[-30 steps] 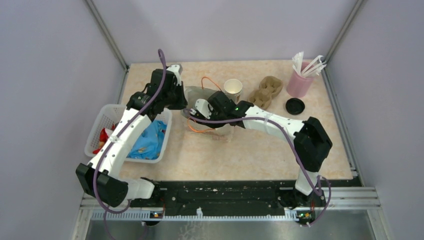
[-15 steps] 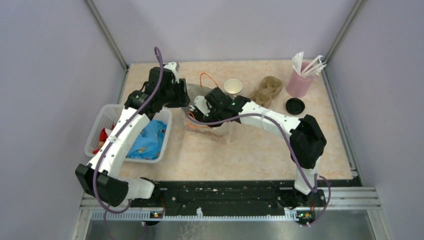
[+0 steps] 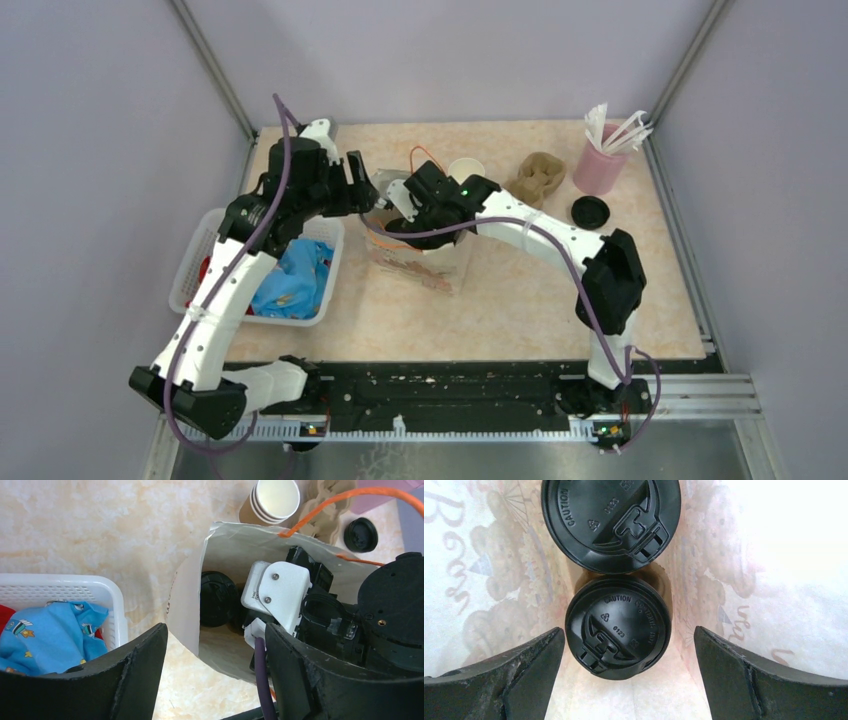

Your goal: Pack the takeout coffee

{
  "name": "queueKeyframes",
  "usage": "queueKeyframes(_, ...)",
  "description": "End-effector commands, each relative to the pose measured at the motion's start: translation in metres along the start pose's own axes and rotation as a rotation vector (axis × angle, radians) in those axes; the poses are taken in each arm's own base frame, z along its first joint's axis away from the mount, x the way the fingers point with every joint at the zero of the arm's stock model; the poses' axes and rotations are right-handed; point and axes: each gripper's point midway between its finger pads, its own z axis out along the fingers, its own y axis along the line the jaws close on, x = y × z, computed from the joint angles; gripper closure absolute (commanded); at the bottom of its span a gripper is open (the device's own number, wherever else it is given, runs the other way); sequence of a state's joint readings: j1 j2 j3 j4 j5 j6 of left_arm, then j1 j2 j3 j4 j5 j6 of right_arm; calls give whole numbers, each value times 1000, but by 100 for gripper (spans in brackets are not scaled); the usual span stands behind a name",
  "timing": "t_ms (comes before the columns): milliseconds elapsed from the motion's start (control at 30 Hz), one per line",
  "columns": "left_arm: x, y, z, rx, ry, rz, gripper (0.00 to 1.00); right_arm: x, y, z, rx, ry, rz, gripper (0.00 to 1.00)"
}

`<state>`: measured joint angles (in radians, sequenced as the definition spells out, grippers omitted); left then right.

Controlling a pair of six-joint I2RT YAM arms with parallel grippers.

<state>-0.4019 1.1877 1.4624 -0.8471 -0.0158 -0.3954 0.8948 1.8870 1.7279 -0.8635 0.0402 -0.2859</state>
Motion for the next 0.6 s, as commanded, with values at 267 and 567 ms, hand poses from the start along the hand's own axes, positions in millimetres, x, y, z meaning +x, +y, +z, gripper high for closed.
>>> queueKeyframes(267, -14, -3, -43, 9, -79, -33, 21, -49, -12, -101, 79, -181, 164, 1)
queueKeyframes(567, -27, -12, -58, 60, -145, -33, 20, -80, -27, -192, 125, -349, 273, 1)
